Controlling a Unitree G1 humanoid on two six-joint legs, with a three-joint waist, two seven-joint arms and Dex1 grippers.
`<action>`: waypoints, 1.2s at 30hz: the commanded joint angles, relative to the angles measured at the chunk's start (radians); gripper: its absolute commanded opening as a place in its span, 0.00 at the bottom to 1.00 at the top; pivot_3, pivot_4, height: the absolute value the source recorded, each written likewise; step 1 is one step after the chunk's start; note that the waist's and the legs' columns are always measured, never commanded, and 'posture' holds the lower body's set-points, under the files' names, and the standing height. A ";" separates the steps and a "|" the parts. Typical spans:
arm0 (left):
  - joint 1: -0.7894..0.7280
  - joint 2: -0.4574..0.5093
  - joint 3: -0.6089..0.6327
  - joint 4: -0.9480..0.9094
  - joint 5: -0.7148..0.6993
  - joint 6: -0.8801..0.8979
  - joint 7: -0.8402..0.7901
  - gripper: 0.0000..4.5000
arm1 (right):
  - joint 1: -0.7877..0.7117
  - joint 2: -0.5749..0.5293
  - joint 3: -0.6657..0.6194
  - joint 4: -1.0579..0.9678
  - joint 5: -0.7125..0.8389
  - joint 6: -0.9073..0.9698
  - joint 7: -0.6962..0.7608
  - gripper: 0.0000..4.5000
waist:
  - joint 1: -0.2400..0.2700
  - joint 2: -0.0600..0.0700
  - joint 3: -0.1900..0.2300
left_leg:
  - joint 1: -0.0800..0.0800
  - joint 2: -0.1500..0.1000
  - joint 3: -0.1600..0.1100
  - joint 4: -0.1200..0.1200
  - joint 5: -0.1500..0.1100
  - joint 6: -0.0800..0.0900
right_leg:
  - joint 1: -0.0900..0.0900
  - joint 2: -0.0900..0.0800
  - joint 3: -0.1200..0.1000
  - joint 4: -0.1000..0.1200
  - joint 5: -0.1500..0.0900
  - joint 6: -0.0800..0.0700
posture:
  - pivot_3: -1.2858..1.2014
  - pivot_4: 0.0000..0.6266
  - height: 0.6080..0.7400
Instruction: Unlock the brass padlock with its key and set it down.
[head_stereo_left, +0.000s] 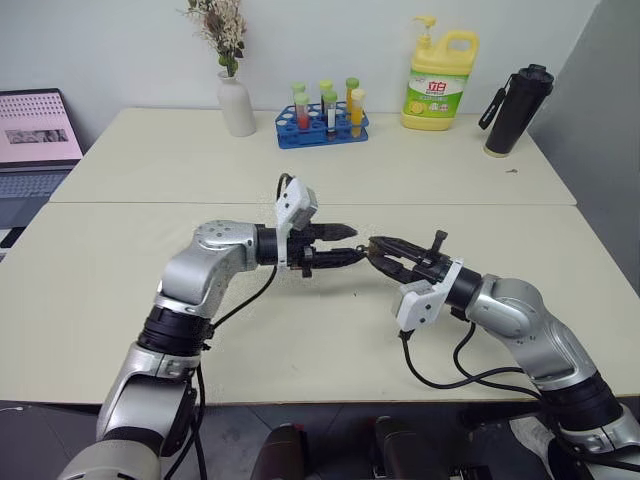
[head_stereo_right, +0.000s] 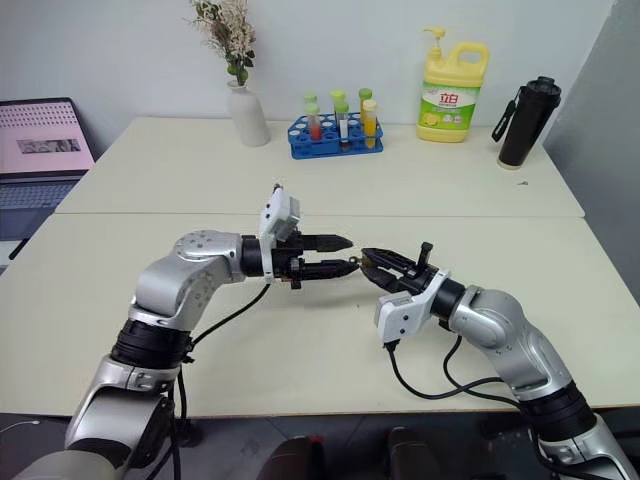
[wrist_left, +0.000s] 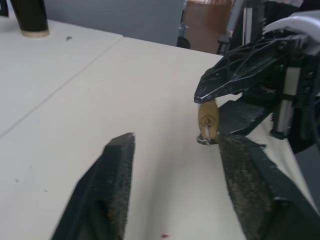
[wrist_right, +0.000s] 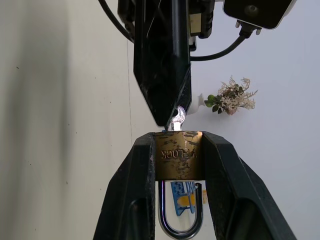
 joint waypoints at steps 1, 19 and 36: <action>-0.016 0.012 0.034 -0.067 -0.059 0.074 0.004 0.87 | -0.024 0.002 -0.019 -0.029 0.023 -0.012 -0.002 0.21 | 0.001 0.000 0.000 | 0.000 0.000 0.000 0.000 0.000 0.000 | 0.000 0.000 0.000 0.000 0.000 0.000 | 0.52 0.24 1.00; -0.047 -0.055 -0.004 -0.069 -0.069 0.138 0.080 0.88 | -0.047 0.011 -0.001 -0.027 0.021 -0.051 0.007 0.21 | 0.002 0.000 0.000 | 0.000 0.000 0.000 0.000 0.000 0.000 | 0.000 0.000 0.001 0.000 0.000 -0.001 | 0.52 0.24 1.00; -0.048 -0.059 -0.035 -0.053 -0.026 0.101 0.060 0.05 | -0.053 0.012 -0.006 -0.028 0.010 -0.067 0.005 0.21 | 0.002 0.000 0.000 | 0.000 0.000 0.000 0.000 0.000 0.000 | 0.000 0.000 0.001 0.000 0.001 -0.001 | 0.52 0.24 1.00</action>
